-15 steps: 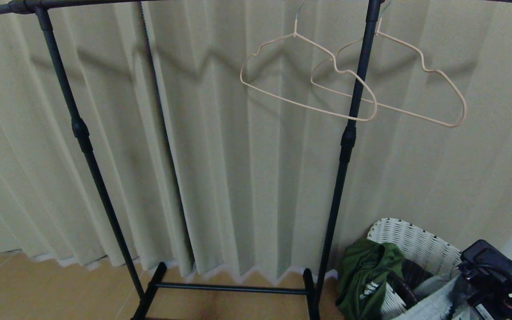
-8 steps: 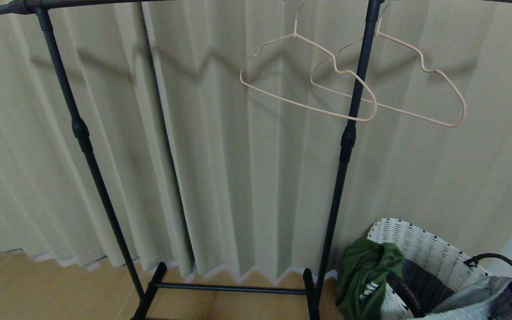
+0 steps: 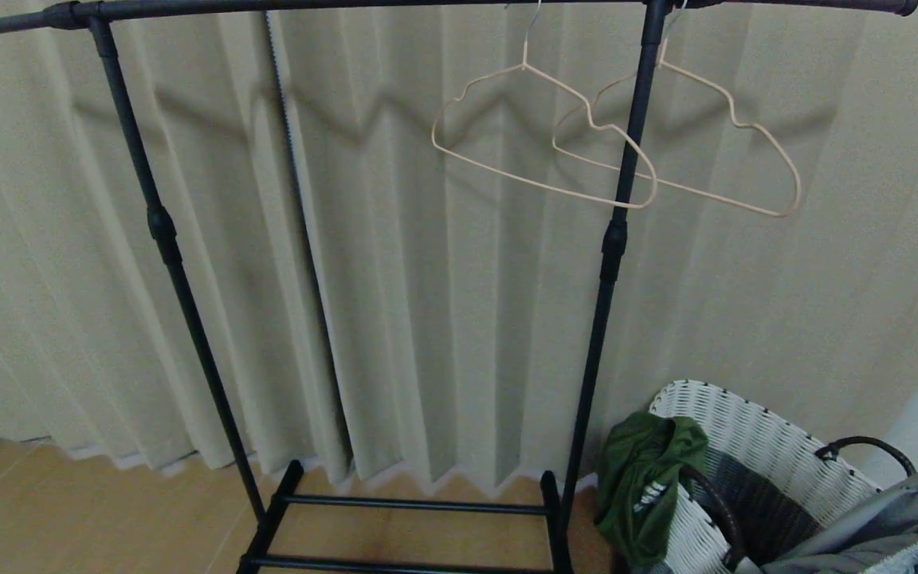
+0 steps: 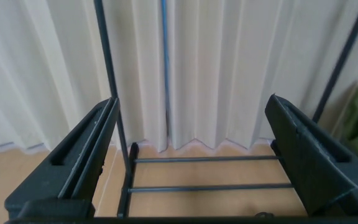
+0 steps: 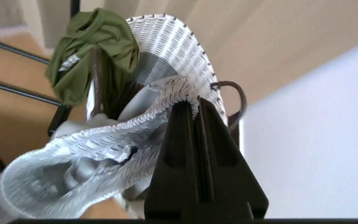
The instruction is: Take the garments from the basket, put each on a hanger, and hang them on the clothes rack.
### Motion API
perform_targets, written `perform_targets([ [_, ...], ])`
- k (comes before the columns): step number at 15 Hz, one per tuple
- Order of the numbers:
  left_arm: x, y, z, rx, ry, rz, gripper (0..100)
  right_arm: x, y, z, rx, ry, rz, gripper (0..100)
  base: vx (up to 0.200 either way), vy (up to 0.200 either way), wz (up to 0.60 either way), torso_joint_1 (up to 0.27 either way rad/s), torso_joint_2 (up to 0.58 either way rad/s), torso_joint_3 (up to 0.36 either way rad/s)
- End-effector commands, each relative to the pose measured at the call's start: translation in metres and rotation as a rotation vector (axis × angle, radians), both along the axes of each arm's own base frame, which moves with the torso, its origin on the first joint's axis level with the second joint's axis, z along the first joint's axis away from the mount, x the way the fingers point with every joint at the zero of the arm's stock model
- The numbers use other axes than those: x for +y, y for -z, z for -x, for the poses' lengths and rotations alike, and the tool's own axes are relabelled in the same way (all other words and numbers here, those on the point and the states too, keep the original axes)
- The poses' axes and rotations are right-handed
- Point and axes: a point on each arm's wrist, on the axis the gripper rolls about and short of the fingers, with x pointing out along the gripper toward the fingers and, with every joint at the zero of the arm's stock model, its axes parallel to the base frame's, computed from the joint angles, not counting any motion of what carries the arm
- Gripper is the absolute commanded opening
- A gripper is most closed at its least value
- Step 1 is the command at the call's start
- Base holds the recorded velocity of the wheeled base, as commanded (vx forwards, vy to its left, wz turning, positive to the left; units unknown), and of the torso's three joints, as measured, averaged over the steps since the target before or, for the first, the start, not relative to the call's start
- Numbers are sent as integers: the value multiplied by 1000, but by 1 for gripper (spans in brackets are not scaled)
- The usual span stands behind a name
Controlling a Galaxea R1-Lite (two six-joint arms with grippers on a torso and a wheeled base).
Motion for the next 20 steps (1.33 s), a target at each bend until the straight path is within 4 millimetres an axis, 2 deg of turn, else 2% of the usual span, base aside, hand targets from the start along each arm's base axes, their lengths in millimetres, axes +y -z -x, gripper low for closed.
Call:
perform_targets([
  [1,0,0,0,2,1,-4,100,0,0,1,-5,0,1,0,-200,0,0,-2,2,7],
  [8,0,0,0,1,1,-6,100,1,4,2,9,-6,1,0,0,0,0,0,0,0],
  [19,0,0,0,1,-1,7,100,1,4,1,9,-8,0,0,0,200,0,2,1,2],
  [20,0,0,0,2,1,-4,100,1,3,0,5,-12,0,0,0,0,0,0,0,0],
])
